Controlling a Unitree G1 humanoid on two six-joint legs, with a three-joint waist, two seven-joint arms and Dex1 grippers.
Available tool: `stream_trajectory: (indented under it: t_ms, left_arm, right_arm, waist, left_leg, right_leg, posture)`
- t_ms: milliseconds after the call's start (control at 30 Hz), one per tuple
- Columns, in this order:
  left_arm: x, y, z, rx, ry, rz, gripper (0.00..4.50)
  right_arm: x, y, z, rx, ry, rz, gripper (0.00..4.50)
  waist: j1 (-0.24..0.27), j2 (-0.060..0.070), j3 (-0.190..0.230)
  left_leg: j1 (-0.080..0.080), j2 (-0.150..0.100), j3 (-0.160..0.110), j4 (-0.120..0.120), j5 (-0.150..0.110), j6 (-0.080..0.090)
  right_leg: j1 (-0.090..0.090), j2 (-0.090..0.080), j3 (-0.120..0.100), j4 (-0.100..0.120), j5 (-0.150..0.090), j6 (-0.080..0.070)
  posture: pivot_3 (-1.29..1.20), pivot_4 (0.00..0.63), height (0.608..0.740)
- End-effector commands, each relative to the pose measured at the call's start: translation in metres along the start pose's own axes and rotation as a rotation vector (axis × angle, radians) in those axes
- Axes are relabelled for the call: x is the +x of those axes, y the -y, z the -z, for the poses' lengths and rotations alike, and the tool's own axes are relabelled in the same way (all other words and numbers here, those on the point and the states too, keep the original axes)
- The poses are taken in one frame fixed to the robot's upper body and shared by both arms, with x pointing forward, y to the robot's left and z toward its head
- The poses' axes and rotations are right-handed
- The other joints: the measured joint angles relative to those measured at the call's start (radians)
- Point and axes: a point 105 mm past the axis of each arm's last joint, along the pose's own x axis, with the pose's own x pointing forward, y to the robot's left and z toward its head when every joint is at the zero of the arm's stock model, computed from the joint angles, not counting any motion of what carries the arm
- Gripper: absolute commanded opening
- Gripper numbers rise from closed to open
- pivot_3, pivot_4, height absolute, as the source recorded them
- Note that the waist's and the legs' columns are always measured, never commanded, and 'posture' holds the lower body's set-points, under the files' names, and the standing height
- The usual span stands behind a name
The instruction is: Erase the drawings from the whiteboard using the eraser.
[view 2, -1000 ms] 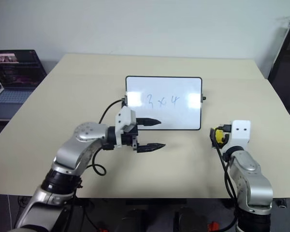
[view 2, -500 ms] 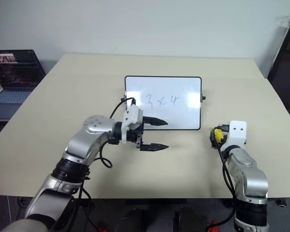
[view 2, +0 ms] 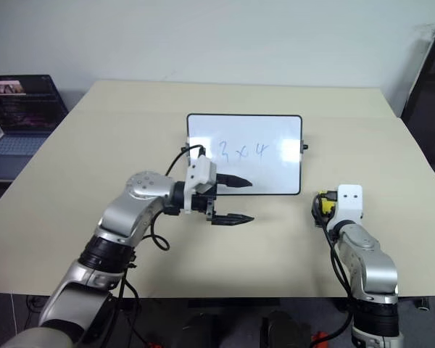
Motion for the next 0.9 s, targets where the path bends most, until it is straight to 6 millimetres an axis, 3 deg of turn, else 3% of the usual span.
stream_trajectory:
  t_ms: [33,167,200,300,467,633,767,900]
  left_arm:
    - [-0.002,0.0,-0.012,0.05,0.012,-0.004,4.5]
    - [-0.002,-0.002,-0.01,0.056,0.006,-0.022,4.5]
    - [-0.002,-0.003,-0.009,0.055,0.002,-0.032,4.5]
    - [-0.004,-0.006,-0.006,0.051,-0.013,-0.061,4.5]
    - [-0.017,-0.022,0.01,0.046,-0.103,-0.264,4.5]
    - [-0.028,-0.034,0.01,-0.025,-0.111,-0.459,4.5]
    - [-0.036,-0.045,0.014,-0.058,-0.18,-0.587,4.5]
    - [-0.041,-0.058,0.009,-0.062,-0.201,-0.697,4.5]
  right_arm:
    - [-0.001,0.0,-0.011,-0.015,0.039,-0.001,2.87]
    - [-0.001,0.002,-0.011,-0.014,0.042,0.003,1.45]
    - [-0.002,0.002,-0.012,-0.012,0.046,0.004,1.29]
    - [-0.003,0.002,-0.014,-0.008,0.058,0.004,1.28]
    - [-0.02,-0.011,-0.028,-0.039,0.153,-0.085,1.27]
    - [-0.051,-0.044,-0.065,-0.261,0.348,-0.228,1.27]
    - [-0.053,-0.067,-0.092,-0.441,0.455,-0.278,1.27]
    - [-0.039,-0.093,-0.112,-0.526,0.499,-0.33,1.27]
  waist:
    - [0.0,0.0,0.0]
    - [0.0,0.0,0.0]
    - [0.0,0.0,0.0]
    - [0.0,0.0,0.0]
    - [0.0,0.0,0.0]
    - [0.0,0.0,0.0]
    - [-0.004,0.0,0.0]
    - [-0.004,-0.001,0.001]
  left_leg:
    - [0.0,0.0,0.0,0.0,0.0,0.0]
    - [0.0,0.0,0.0,0.0,0.0,0.0]
    - [0.0,0.0,0.0,0.0,0.0,0.0]
    - [0.0,0.0,0.0,0.0,0.0,0.0]
    - [0.0,0.0,-0.001,0.0,0.0,0.0]
    - [-0.001,0.0,-0.001,0.0,0.0,0.0]
    - [0.001,0.0,-0.001,0.001,0.0,0.0]
    - [0.0,0.0,-0.002,0.001,0.0,0.0]
  right_leg:
    - [0.0,0.0,0.0,0.0,0.0,0.0]
    - [0.0,0.0,0.0,0.0,0.0,0.0]
    - [0.0,0.0,0.0,0.0,0.0,0.0]
    - [0.0,0.0,0.0,0.0,0.0,0.0]
    - [0.0,0.0,0.001,0.0,0.0,0.0]
    - [-0.001,0.0,0.0,0.0,0.0,0.001]
    - [0.0,0.0,0.0,0.0,-0.002,0.005]
    - [0.001,0.0,-0.001,0.001,-0.002,0.005]
  posture:
    - [0.0,0.15,0.74]
    - [0.0,0.15,0.74]
    - [0.0,0.15,0.74]
    - [0.0,0.15,0.74]
    - [0.0,0.15,0.74]
    - [0.0,0.15,0.74]
    - [0.0,0.15,0.74]
    - [0.0,0.15,0.74]
